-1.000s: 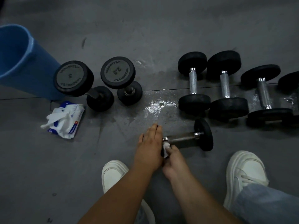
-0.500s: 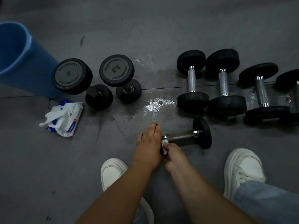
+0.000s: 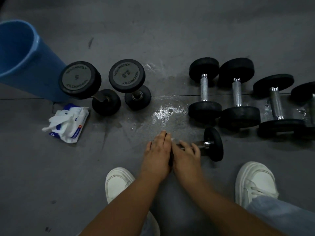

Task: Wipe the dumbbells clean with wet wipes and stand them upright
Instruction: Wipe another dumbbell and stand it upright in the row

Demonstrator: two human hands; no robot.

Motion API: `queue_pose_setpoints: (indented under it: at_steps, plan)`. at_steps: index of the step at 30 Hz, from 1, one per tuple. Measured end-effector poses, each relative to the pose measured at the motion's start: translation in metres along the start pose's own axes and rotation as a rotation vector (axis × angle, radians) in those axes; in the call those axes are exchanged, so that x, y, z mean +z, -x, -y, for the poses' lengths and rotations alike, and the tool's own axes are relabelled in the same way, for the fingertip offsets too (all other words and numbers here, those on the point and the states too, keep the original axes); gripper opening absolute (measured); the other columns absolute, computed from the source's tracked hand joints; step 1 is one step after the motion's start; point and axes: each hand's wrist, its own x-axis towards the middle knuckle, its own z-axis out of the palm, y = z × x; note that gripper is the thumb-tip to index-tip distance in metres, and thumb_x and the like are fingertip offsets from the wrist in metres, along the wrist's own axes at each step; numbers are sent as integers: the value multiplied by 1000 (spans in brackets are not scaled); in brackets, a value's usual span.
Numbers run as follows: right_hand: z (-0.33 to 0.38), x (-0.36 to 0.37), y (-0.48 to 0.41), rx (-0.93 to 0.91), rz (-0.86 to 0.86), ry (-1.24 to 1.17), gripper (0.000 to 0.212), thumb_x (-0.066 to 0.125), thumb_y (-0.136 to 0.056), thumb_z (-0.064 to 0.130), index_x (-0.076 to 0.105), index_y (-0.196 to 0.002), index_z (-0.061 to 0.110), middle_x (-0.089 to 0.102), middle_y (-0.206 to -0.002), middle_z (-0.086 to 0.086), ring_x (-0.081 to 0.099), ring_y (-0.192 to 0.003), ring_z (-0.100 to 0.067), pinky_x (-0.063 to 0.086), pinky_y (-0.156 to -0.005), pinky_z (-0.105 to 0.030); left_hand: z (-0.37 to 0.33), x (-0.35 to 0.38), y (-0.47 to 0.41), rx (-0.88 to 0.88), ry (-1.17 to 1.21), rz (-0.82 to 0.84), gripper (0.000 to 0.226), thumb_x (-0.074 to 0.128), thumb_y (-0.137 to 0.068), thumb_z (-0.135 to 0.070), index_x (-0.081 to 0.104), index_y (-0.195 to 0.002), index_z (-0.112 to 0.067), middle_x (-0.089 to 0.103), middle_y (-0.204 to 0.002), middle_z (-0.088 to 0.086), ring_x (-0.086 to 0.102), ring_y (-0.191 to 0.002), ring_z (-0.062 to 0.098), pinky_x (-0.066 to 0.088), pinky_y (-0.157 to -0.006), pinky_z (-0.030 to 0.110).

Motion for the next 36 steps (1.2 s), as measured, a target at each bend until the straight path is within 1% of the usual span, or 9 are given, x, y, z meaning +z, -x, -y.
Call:
queue_pose_setpoints:
  at_steps: [4, 8, 12, 17, 22, 27, 31, 33, 36]
  plan:
    - [1, -10, -24, 32, 183, -23, 55, 46, -88, 26, 34, -142, 32, 60, -129, 12, 22, -144, -13, -1, -114, -45, 0, -3, 0, -2, -38, 35, 95, 67, -84, -32, 6, -156, -17, 2, -165, 2, 9, -151, 18, 15, -121, 41]
    - [7, -9, 2, 42, 118, -37, 64, 46, -88, 22, 25, -148, 26, 58, -132, 11, 22, -145, -15, 0, -115, -45, 0, -7, -2, 1, -25, 38, 85, 59, -89, -30, 8, -156, -19, 3, -165, 2, 9, -151, 18, 16, -120, 45]
    - [7, -11, -19, 40, 149, -1, 59, 49, -89, 27, 31, -145, 29, 56, -135, 12, 20, -145, -15, -3, -114, -45, 1, -8, -6, -11, -44, 79, 96, 68, -83, -35, 9, -156, -18, 4, -164, 2, 10, -151, 20, 16, -120, 45]
    - [13, -11, 5, 45, 122, 5, 57, 45, -93, 27, 26, -147, 28, 54, -137, 13, 21, -145, -16, 1, -114, -46, 0, -12, -9, -20, -22, 87, 88, 63, -87, -32, 9, -155, -17, 4, -164, 1, 10, -151, 20, 15, -121, 45]
    - [4, -11, -28, 2, 195, 75, 59, 49, -91, 33, 28, -146, 28, 53, -138, 10, 19, -146, -18, -4, -113, -48, 1, -18, -9, -18, -52, 136, 107, 76, -76, -36, 7, -156, -16, 3, -164, 3, 8, -151, 20, 14, -121, 45]
    - [11, -15, 4, 24, 96, 39, 51, 42, -94, 27, 33, -144, 27, 54, -137, 10, 23, -143, -13, -2, -113, -43, -2, -18, -8, -17, -58, 102, 96, 68, -83, -33, 8, -156, -15, 4, -165, 4, 10, -151, 20, 16, -120, 44]
    - [4, -12, -22, -9, 134, 33, 49, 48, -92, 33, 38, -139, 31, 59, -130, 11, 24, -143, -15, -4, -113, -45, 0, -18, -10, -24, -67, 138, 104, 74, -79, -35, 6, -156, -15, 3, -165, 3, 8, -151, 21, 14, -120, 45]
    - [5, -11, -19, 4, 73, 11, 42, 51, -89, 29, 50, -131, 30, 65, -120, 10, 38, -135, -16, 0, -113, -43, -1, -17, -8, -19, -57, 130, 101, 72, -82, -35, 6, -156, -15, 2, -165, 4, 8, -151, 20, 13, -120, 45]
    - [8, 5, 23, 148, -182, -273, 23, 55, -84, 21, 69, -102, 24, 71, -88, 5, 64, -93, -17, 31, -99, -36, -1, -18, -13, -22, -31, 88, 96, 68, -83, -38, 10, -155, -15, 7, -164, 4, 12, -150, 20, 15, -120, 44]
